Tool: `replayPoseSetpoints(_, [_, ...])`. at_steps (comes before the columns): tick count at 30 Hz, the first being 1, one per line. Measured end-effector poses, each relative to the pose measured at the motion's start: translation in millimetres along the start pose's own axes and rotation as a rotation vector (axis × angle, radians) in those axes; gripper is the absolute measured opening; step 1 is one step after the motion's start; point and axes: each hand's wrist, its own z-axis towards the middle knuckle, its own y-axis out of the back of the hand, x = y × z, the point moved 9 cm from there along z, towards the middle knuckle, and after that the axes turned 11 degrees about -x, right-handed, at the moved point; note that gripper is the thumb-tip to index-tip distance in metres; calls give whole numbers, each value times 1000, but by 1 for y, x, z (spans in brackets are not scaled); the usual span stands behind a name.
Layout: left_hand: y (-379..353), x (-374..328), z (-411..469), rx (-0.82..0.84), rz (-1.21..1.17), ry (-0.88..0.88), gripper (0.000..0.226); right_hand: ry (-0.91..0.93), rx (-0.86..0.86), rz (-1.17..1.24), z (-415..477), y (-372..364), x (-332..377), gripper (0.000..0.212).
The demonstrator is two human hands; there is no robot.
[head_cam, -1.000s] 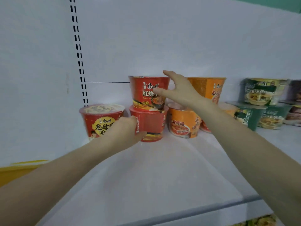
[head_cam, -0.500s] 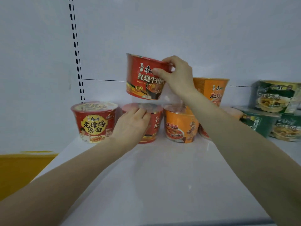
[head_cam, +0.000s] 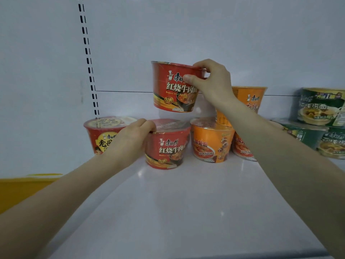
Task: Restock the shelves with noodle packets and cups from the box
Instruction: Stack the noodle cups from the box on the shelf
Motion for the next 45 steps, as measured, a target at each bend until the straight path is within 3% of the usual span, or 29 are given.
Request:
replayPoseSetpoints(2, [5, 0, 0, -33, -26, 0, 23, -2, 0, 8, -1, -2, 0, 38])
replayPoseSetpoints(5, [3, -21, 2, -14, 6, -140, 39, -9, 2, 20, -2, -4, 1, 39])
replayPoseSetpoints(8, [1, -36, 5, 16, -31, -249, 29, -13, -1, 18, -3, -2, 1, 39])
replayPoseSetpoints(16, [-15, 8, 13, 34, -182, 77, 22, -35, 2, 10, -4, -1, -4, 40])
replayPoseSetpoints(30, [-21, -7, 20, 90, -79, 42, 27, -44, 39, -21, -7, -13, -6, 40])
replayPoseSetpoints(34, [-15, -9, 17, 10, -101, -6, 26, -41, 55, -45, -9, -22, -2, 41])
replayPoseSetpoints(37, [-7, -9, 8, -55, -21, -99, 18, -27, 48, -103, -12, -28, 0, 42])
replayPoseSetpoints(40, [7, -2, 0, -102, 84, -83, 13, 13, 44, -216, -14, -35, 3, 45])
replayPoseSetpoints(42, [5, -5, -10, -4, 158, -62, 22, 36, 50, -291, -17, -37, 6, 48])
replayPoseSetpoints(45, [-19, -5, -37, 300, 187, 33, 40, 99, 76, -467, -24, -42, 12, 53])
